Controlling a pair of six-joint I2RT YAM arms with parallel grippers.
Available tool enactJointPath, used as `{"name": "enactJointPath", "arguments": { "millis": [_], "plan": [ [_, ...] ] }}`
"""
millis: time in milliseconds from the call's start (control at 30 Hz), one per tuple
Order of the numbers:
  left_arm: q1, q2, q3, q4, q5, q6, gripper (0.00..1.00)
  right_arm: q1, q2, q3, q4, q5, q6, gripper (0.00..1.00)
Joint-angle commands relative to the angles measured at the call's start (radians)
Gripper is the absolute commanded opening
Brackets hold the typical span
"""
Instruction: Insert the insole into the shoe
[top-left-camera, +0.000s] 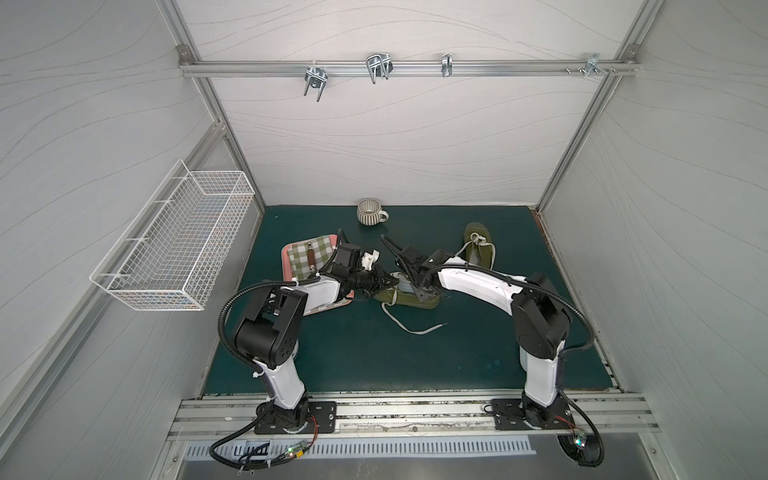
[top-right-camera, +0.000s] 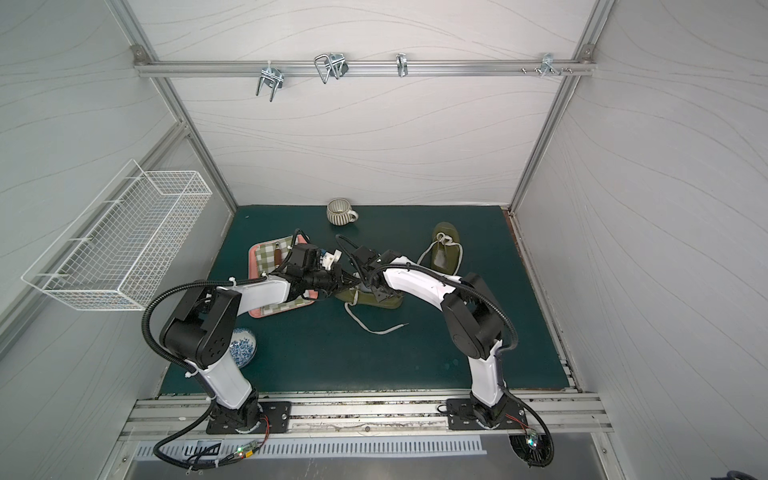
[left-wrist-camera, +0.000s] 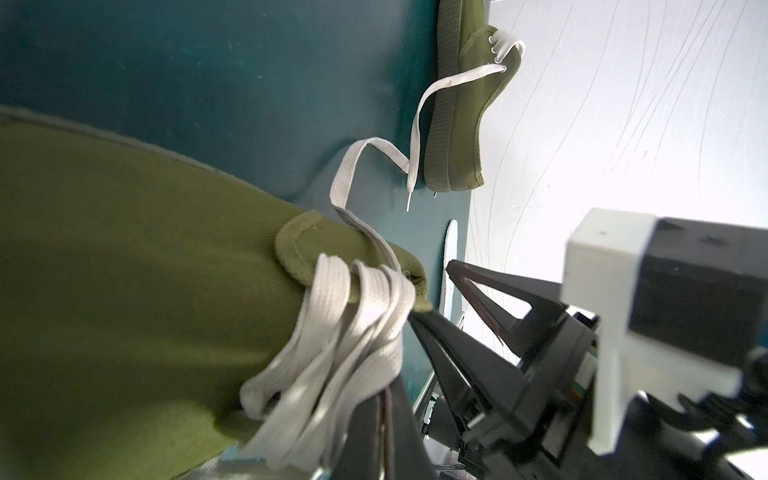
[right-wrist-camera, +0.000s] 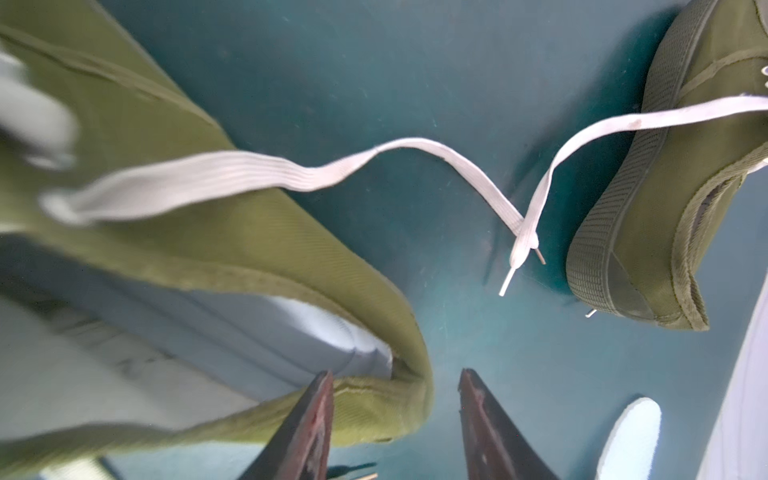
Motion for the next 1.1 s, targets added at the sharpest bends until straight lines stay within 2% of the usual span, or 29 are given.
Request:
{"name": "enactJointPath", "arguments": {
  "millis": [0,467,633,867,967,1067],
  "plan": [
    [-0.004,-0.018,0.02,0.028,0.021,-0.002,0.0,-0.023,0.044,0.002,-0.07,0.014,0.017,0.54],
    [-0.004,-0.016,0.025,0.027,0.02,-0.003,0.0,0.012,-0.063,0.087,-0.346,0.118,0.019,0.55],
    [-0.004,-0.018,0.03,0.022,0.02,-0.003,0.0,0.007,-0.085,0.057,-0.288,0.072,0.004,0.55],
    [-0.004,-0.018,0.032,0.009,0.019,0.006,0.0,0.001,-0.051,0.091,-0.179,0.009,-0.027,0.54],
    [-0.004,-0.019,0.032,0.005,0.019,0.011,0.0,-0.013,-0.012,0.091,-0.13,-0.037,-0.034,0.55],
    [-0.004,-0.016,0.032,0.005,0.018,0.01,0.0,-0.065,-0.007,0.028,-0.045,-0.146,-0.004,0.54]
  ]
}}
